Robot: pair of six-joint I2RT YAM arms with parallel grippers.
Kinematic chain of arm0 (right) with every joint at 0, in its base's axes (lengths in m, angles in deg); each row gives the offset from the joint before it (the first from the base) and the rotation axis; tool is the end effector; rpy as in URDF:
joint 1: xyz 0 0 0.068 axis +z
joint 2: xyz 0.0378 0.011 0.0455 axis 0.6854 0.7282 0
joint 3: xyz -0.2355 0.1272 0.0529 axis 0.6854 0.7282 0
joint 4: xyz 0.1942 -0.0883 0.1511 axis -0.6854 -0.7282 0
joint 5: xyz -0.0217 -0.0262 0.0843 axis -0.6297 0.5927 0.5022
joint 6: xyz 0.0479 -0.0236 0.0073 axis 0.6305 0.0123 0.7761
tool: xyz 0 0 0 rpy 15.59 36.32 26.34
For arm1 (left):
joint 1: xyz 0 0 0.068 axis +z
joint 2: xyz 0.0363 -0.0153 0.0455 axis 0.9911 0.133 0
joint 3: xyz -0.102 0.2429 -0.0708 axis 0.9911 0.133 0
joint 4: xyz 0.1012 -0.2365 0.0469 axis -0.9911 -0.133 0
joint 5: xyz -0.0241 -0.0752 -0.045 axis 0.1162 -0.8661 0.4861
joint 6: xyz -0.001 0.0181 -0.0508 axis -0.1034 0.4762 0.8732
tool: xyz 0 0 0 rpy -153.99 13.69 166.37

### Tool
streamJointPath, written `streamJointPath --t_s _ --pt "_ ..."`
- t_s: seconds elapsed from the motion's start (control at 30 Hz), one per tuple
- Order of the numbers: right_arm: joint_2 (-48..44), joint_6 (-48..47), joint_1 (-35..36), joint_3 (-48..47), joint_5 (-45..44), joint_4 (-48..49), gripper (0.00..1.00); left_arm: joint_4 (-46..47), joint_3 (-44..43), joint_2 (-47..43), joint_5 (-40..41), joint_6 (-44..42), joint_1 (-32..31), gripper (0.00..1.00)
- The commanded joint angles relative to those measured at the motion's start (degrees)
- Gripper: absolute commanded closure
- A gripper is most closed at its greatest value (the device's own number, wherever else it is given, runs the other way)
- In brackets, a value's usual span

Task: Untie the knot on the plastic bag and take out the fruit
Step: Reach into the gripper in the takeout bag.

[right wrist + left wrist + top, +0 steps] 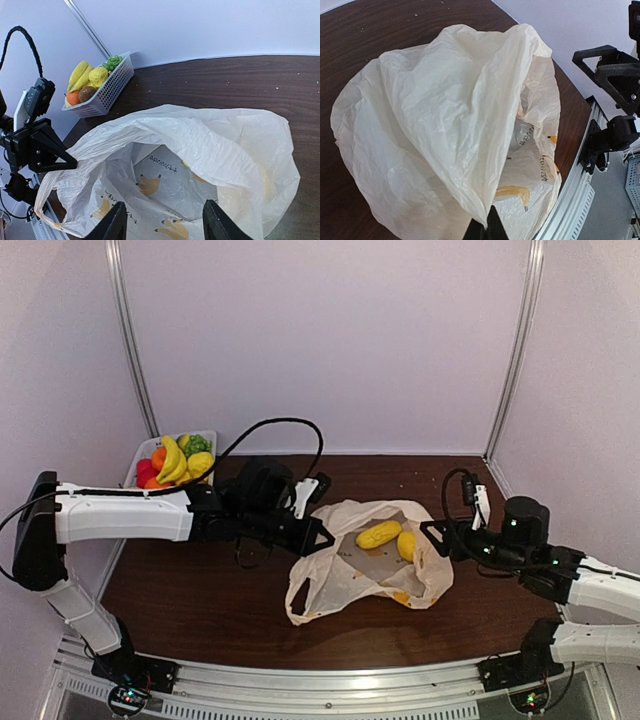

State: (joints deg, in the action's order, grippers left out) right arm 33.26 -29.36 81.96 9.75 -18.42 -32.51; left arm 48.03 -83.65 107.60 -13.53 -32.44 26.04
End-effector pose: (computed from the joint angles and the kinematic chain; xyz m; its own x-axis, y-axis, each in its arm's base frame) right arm 0.1443 0.1216 0.2428 -0.5239 0.1752 -0.8336 -0.5381 0.6906 0.4833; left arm 0.1951 -0.3051 0.2542 -0.7658 0.1982 -0.6117 0.5825 0.6168 -0.5294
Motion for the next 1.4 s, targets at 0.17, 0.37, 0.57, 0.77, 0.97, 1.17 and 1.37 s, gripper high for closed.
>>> streamJointPath --t_s 0.17,0.37,0.57,0.77,0.97,1.17,1.37 --pt "8.7 1.86 5.86 1.98 1.24 10.75 0.52 4.73 -1.13 -0.35 -4.42 0.75 0.16 1.0" --pt "19.78 7.28 7.77 4.0 -0.05 25.06 0.54 3.31 -2.97 -0.37 -6.3 -0.09 0.21 1.0" --pt "30.76 10.68 8.5 0.38 -5.32 28.76 0.54 3.9 -3.38 -0.63 -11.85 -0.22 0.0 1.0" --pt "39.58 13.71 8.49 -3.49 -11.93 26.52 0.49 4.05 -3.53 -1.32 -16.75 -2.01 -3.09 1.0" --pt "46.51 14.58 8.58 -7.36 -13.55 25.94 0.38 5.71 -3.23 -1.17 -16.83 -1.07 -7.2 1.0" --pt "51.17 11.8 9.16 -10.9 -12.85 24.56 0.27 7.64 -0.99 -1.0 -16.34 0.06 -7.75 1.0" --pt "53.85 7.35 12.12 -16.18 -16.65 16.94 0.18 6.84 -0.73 -0.99 -13.41 0.07 -7.62 1.0"
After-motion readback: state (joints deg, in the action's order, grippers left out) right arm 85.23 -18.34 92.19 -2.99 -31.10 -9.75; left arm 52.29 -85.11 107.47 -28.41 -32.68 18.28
